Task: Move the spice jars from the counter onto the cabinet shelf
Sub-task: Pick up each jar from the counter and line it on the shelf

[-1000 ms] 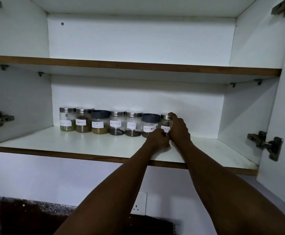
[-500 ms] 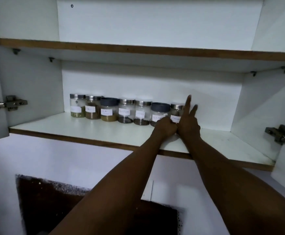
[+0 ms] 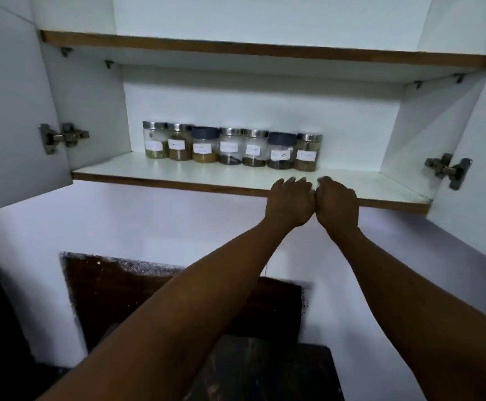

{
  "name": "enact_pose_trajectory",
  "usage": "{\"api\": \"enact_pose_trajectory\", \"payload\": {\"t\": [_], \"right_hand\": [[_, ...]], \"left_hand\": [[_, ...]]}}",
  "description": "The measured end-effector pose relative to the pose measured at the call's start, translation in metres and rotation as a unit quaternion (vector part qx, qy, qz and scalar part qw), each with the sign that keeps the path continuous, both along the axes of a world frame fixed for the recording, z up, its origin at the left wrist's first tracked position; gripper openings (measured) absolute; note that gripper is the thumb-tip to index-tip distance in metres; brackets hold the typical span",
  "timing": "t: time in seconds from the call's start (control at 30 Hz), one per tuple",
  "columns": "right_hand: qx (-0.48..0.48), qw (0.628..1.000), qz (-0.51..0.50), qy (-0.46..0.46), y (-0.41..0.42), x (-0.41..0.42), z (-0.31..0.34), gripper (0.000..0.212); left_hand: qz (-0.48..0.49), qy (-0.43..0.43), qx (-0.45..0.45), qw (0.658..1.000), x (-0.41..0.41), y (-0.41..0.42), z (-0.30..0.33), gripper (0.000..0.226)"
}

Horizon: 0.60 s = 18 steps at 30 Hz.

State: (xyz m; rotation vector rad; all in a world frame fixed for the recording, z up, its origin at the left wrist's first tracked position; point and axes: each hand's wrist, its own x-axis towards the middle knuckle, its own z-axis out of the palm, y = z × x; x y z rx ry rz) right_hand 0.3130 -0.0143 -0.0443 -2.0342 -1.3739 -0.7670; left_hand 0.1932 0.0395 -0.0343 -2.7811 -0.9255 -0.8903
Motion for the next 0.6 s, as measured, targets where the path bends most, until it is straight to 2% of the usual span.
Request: {"api": "enact_pose_trajectory", "payload": {"t": [0.07,0.13,0.27,0.37,0.5,0.6], "right_hand": [[0.076,0.996,0.04,0.001,-0.012,-0.029,-0.034,0.043],[0.077,0.994,0.062,0.043,-0.024,-0.063,-0.071,0.052],[-0.046,0.993,0.058,0.092,-0.05,-0.12,-0.157,0.062],[-0.106,0.982,0.062,0.14,-0.069,-0.154,-0.228,0.061],[-0.143,0.975,0.083,0.149,-0.095,-0.197,-0.315,0.057],[-0.211,0.959,0.103,0.161,-0.109,-0.224,-0.37,0.06]], "left_hand": [[-0.066,-0.081,0.0,0.994,-0.028,-0.013,-0.032,0.051],[-0.096,-0.114,-0.038,0.988,-0.059,-0.026,-0.074,0.059],[-0.088,-0.06,-0.116,0.988,-0.124,-0.043,-0.166,0.076],[-0.071,-0.014,-0.177,0.981,-0.156,-0.058,-0.228,0.075],[-0.049,0.006,-0.261,0.964,-0.193,-0.08,-0.307,0.067],[-0.015,0.046,-0.31,0.949,-0.225,-0.092,-0.369,0.072]]}}
